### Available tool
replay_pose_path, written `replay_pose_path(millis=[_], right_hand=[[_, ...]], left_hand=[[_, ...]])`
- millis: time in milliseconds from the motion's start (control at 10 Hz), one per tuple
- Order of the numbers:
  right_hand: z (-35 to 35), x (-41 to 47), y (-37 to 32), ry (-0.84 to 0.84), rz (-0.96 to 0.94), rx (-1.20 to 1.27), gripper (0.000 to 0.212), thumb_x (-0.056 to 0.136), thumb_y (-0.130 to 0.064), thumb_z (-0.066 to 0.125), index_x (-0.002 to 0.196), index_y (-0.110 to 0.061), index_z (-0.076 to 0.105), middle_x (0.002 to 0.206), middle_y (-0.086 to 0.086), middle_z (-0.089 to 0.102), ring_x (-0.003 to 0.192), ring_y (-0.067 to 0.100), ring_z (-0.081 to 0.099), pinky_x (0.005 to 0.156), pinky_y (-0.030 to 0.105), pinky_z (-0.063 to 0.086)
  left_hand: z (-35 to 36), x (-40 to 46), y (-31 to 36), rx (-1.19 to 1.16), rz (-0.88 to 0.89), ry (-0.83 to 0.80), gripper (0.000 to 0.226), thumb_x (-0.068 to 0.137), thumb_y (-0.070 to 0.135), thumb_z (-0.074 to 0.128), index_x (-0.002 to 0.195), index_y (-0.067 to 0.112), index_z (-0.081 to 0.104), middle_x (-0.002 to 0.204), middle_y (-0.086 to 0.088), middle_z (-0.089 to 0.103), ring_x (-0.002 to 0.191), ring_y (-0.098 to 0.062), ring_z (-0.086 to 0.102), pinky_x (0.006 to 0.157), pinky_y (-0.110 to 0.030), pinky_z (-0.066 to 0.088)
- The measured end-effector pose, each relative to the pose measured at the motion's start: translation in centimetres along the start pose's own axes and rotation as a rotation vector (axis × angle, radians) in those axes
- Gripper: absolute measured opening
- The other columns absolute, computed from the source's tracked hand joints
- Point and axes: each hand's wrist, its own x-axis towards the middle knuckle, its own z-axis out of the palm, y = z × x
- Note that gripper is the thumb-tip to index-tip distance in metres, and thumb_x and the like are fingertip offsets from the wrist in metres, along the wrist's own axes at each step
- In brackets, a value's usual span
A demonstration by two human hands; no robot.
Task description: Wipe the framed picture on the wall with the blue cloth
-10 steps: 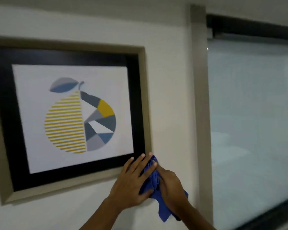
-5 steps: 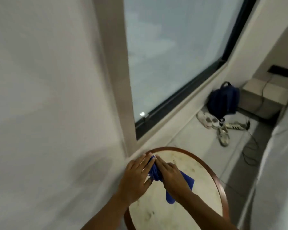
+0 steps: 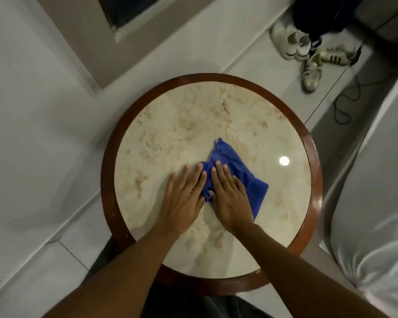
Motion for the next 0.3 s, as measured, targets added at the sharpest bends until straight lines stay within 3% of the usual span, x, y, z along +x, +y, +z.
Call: replay_pose_path(millis=[100, 200, 300], right_hand=[[-2.9, 1.1, -0.3, -0.176, 0.005, 0.002, 0.061, 0.104, -0.036, 0.025, 0.155, -0.016, -0.003, 0.162, 0.002, -0.011, 0.149, 0.018, -0.009, 0.121, 0.037, 0.002], [-8.1, 2.3, -0.6, -0.287, 0.004, -0.024, 0.059, 0.105, -0.041, 0.020, 0.155, -0.015, 0.000, 0.163, 0.002, -0.006, 0.150, 0.019, -0.006, 0.119, 0.038, 0.009], [-17.2, 1.6, -3.3, -0.147, -0.049, 0.064, 0.060, 0.104, -0.045, 0.024, 0.155, -0.017, 0.010, 0.164, 0.002, 0.006, 0.150, 0.017, 0.002, 0.115, 0.036, 0.019]], left_hand=[[-3.9, 1.0, -0.1, 0.074, 0.002, -0.161, 0.064, 0.105, 0.045, 0.030, 0.162, 0.018, 0.015, 0.172, -0.005, 0.010, 0.157, -0.032, 0.006, 0.124, -0.056, 0.009], [-9.1, 1.3, -0.7, 0.109, 0.007, -0.249, 0.065, 0.107, 0.046, 0.029, 0.162, 0.019, 0.007, 0.172, -0.006, 0.002, 0.157, -0.030, -0.005, 0.124, -0.054, 0.004], [-18.9, -1.1, -1.4, 0.061, -0.052, -0.170, 0.070, 0.106, 0.049, 0.030, 0.162, 0.020, 0.000, 0.172, -0.009, -0.005, 0.157, -0.027, -0.008, 0.125, -0.050, 0.004]])
